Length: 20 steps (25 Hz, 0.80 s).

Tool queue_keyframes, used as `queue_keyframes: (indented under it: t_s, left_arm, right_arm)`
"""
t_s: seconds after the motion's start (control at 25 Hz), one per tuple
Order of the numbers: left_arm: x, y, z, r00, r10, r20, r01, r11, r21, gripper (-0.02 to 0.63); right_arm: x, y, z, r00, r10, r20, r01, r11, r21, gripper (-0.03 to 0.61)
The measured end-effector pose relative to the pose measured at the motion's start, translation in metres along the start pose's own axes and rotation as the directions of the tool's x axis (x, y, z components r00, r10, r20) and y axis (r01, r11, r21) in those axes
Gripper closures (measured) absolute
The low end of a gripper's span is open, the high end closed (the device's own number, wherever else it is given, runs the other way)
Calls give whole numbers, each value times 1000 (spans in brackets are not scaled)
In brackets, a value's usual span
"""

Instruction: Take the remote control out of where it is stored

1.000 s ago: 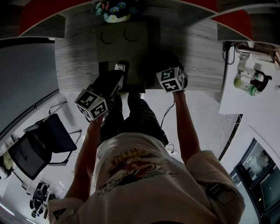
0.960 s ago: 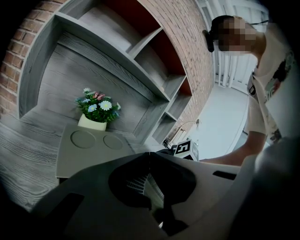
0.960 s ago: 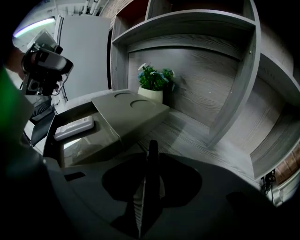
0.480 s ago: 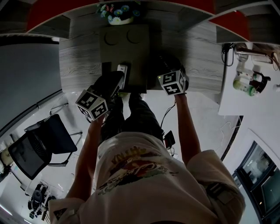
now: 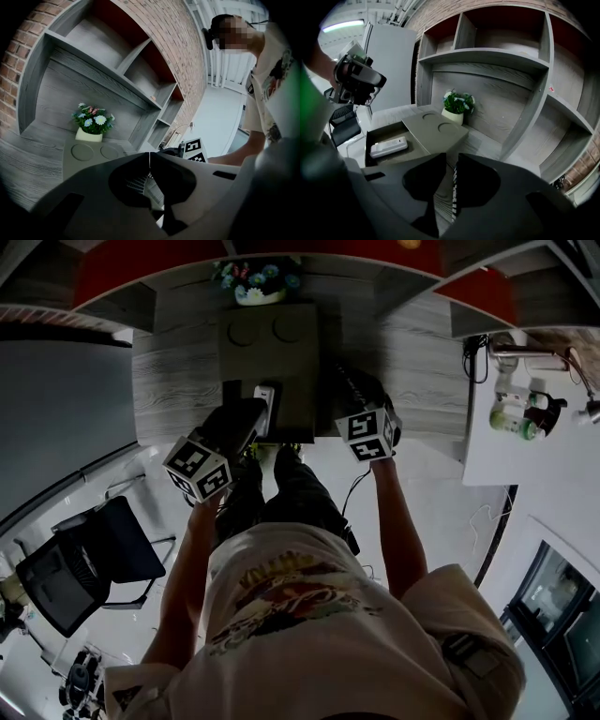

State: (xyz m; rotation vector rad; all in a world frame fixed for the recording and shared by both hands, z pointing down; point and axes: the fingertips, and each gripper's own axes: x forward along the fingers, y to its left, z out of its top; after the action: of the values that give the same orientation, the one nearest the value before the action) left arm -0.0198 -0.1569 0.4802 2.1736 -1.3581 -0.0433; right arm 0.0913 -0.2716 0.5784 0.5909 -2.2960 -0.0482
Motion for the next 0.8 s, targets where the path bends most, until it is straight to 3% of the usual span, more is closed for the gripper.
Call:
queue_keyframes:
  t_s: [0.36,0.8]
  left_arm:
    - [-9,-17,17,999,-41,-23,41,999,-3,607]
    - [-18,-31,38,992,-120,-30,121,993,12,607]
  right_arm:
    - [-38,22,51,994,59,92,-68,993,96,561]
    - [-73,55,85,990,72,119,-88,987,136,566]
